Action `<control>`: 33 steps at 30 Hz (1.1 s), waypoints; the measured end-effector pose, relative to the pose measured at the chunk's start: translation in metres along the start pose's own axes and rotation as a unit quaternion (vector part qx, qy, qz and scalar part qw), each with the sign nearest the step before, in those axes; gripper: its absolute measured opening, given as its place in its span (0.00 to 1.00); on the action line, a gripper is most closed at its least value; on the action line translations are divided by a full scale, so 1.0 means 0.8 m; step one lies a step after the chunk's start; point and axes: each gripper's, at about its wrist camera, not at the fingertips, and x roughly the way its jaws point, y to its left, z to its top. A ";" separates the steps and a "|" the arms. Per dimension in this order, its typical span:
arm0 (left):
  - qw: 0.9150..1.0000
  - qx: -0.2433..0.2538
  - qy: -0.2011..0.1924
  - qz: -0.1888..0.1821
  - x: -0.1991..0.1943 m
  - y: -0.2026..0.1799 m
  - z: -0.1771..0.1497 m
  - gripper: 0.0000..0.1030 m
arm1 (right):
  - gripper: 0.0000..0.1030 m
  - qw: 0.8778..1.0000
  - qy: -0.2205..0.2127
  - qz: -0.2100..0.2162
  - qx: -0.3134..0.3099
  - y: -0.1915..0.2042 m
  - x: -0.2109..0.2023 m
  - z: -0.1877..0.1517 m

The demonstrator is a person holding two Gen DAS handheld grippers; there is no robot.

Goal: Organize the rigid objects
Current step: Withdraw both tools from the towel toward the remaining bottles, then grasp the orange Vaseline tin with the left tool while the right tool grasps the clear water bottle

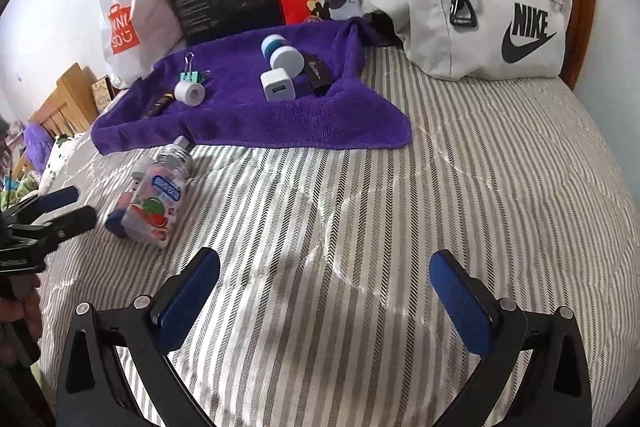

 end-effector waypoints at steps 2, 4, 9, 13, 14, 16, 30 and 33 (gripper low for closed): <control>1.000 0.012 0.002 -0.012 0.009 -0.007 -0.002 0.99 | 1.00 1.000 0.000 0.005 -0.006 0.002 -0.006 -0.002; 1.000 0.024 0.001 -0.018 0.015 -0.012 -0.005 0.95 | 1.00 1.000 0.000 0.007 -0.011 0.004 -0.010 -0.005; 0.998 0.057 -0.003 -0.032 0.018 -0.018 -0.012 0.72 | 1.00 1.000 0.002 0.005 -0.017 0.001 -0.016 -0.009; 0.995 0.087 -0.002 -0.039 0.018 -0.026 -0.012 0.60 | 1.00 1.000 0.008 0.005 -0.015 0.000 -0.012 -0.009; 0.995 0.090 -0.002 -0.045 0.017 -0.028 -0.011 0.51 | 1.00 1.000 0.009 0.006 -0.015 0.001 -0.012 -0.009; 0.994 0.094 0.002 -0.058 0.017 -0.032 -0.008 0.43 | 1.00 1.000 0.015 0.008 -0.019 0.004 -0.007 -0.009; 0.996 0.058 -0.002 -0.067 -0.001 0.008 -0.016 0.41 | 1.00 0.996 0.010 0.067 -0.055 0.069 0.018 0.012; 0.997 0.041 -0.003 -0.062 -0.006 0.026 -0.019 0.41 | 1.00 0.996 0.016 0.070 -0.056 0.085 0.032 0.017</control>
